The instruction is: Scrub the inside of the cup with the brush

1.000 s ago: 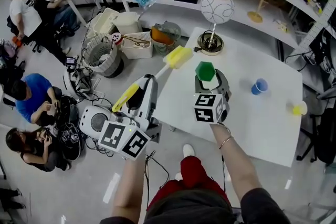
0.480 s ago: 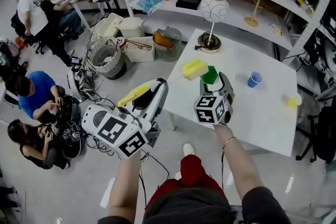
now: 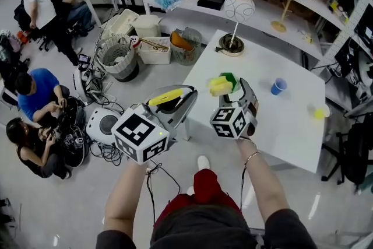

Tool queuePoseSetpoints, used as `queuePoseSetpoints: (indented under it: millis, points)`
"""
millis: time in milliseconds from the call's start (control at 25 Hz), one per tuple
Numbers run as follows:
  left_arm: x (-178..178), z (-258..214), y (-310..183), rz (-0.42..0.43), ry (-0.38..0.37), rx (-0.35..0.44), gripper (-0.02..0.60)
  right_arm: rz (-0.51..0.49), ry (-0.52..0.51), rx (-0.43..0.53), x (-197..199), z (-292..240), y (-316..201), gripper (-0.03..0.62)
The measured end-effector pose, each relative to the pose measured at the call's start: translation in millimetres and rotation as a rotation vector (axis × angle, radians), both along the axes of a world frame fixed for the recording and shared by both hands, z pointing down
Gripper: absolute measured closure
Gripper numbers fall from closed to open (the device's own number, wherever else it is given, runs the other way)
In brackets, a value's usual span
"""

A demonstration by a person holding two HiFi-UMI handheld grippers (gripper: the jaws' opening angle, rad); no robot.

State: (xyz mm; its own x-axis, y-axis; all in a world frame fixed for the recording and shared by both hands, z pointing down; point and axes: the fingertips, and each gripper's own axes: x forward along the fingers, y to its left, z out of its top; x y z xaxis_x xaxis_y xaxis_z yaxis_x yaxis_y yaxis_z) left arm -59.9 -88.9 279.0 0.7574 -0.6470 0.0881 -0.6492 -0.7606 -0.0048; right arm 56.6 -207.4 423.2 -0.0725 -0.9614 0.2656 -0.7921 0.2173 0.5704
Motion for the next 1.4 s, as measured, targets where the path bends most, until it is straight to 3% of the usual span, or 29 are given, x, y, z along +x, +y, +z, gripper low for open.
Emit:
queuePoseSetpoints:
  millis: [360, 600, 720, 880, 960, 1000, 1080, 1280, 1400]
  points:
    - [24.1, 12.6, 0.1, 0.18, -0.315, 0.081, 0.538, -0.165, 0.171, 0.031, -22.5, 2.2, 22.2, 0.298]
    - [36.8, 33.2, 5.2, 0.342, -0.509, 0.157, 0.538, -0.248, 0.216, -0.021, -31.6, 17.7, 32.8, 0.298]
    - [39.6, 42.5, 10.6, 0.441, -0.629, 0.232, 0.538, -0.304, 0.231, -0.036, -37.1, 22.2, 36.8, 0.298]
    - [43.8, 53.8, 20.1, 0.573, -0.82, 0.393, 0.538, -0.386, 0.24, -0.055, -44.7, 24.7, 42.1, 0.298]
    - [46.0, 58.0, 21.7, 0.596, -0.866, 0.447, 0.538, -0.391, 0.239, -0.056, -44.2, 24.3, 42.2, 0.298]
    - [47.8, 57.9, 20.2, 0.58, -0.851, 0.449, 0.538, -0.38, 0.237, -0.053, -42.7, 23.5, 41.2, 0.298]
    - [51.6, 55.8, 11.8, 0.493, -0.747, 0.389, 0.538, -0.338, 0.227, -0.048, -37.6, 22.5, 37.6, 0.298]
    - [50.0, 55.5, -22.7, 0.203, -0.356, 0.073, 0.538, -0.206, 0.232, -0.053, -20.0, 26.3, 26.0, 0.298]
    - [43.5, 61.5, -39.3, 0.078, -0.154, -0.139, 0.538, -0.151, 0.235, -0.048, -11.3, 27.8, 19.3, 0.299]
